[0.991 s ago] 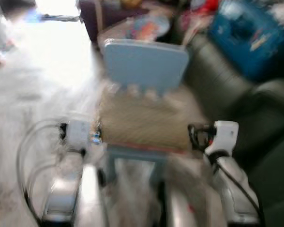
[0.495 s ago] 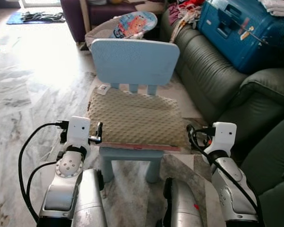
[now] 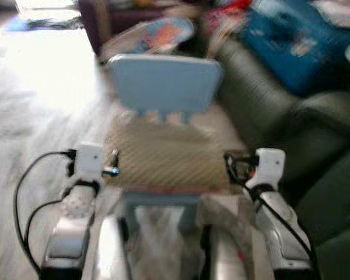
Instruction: Move the pillow to the sofa
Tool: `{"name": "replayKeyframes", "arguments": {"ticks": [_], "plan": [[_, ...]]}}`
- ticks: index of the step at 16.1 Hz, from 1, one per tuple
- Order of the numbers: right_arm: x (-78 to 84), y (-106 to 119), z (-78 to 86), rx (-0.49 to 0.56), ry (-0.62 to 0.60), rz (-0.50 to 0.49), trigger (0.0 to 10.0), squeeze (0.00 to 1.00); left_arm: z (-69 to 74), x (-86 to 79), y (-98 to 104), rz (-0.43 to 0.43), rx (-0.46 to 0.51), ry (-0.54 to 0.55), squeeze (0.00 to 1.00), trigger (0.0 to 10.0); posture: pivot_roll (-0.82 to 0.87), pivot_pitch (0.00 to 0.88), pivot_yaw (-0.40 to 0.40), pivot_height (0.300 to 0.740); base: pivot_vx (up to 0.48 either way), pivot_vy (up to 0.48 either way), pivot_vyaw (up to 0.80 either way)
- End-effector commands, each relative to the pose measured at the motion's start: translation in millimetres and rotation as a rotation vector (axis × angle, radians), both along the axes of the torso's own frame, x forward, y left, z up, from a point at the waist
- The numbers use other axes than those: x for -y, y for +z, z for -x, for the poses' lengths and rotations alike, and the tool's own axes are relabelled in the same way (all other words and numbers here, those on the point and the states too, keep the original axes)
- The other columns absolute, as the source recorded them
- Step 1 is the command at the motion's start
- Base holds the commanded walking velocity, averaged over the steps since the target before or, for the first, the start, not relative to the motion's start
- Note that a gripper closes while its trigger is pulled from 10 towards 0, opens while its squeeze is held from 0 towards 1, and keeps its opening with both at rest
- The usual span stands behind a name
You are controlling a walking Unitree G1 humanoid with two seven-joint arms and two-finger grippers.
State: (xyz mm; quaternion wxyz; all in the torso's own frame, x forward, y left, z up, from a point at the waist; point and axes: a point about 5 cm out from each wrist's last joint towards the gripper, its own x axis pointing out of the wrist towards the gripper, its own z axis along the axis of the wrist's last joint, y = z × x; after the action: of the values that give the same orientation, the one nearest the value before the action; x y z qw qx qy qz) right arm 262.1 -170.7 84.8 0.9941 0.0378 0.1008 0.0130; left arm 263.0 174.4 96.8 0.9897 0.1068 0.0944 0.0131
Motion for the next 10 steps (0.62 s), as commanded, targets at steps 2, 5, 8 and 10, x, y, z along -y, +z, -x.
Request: {"name": "replayKeyframes", "arguments": {"ticks": [2, 5, 8, 10], "plan": [[10.6, -0.3, 0.3, -0.004, -0.031, 0.017, 10.0, 0.00, -1.8, 11.6, 0.0, 0.018, 0.001, -0.040, 0.00, 10.0, 0.00, 0.002, -0.067, 0.542, 0.349, 0.000, 0.00], [11.1, -5.2, 2.3, -0.034, -0.024, 0.014, 10.0, 0.00, -0.5, 9.4, -0.7, -0.006, 0.005, -0.019, 0.00, 10.0, 0.00, 0.001, -0.069, 0.542, 0.114, 0.000, 0.00], [12.8, -9.4, 2.8, -0.063, -0.010, -0.019, 10.0, 1.00, 0.1, 0.9, -4.9, -0.004, -0.027, 0.036, 1.00, 10.0, 0.00, 0.008, -0.069, 0.542, 0.000, 0.000, 0.00], [18.3, -16.8, 2.7, -0.134, -0.036, -0.003, 10.0, 1.00, 6.5, -8.9, -20.8, -0.017, -0.147, 0.058, 1.00, 10.0, 0.01, 0.020, -0.069, 0.542, 0.000, 0.000, 0.00]]}}
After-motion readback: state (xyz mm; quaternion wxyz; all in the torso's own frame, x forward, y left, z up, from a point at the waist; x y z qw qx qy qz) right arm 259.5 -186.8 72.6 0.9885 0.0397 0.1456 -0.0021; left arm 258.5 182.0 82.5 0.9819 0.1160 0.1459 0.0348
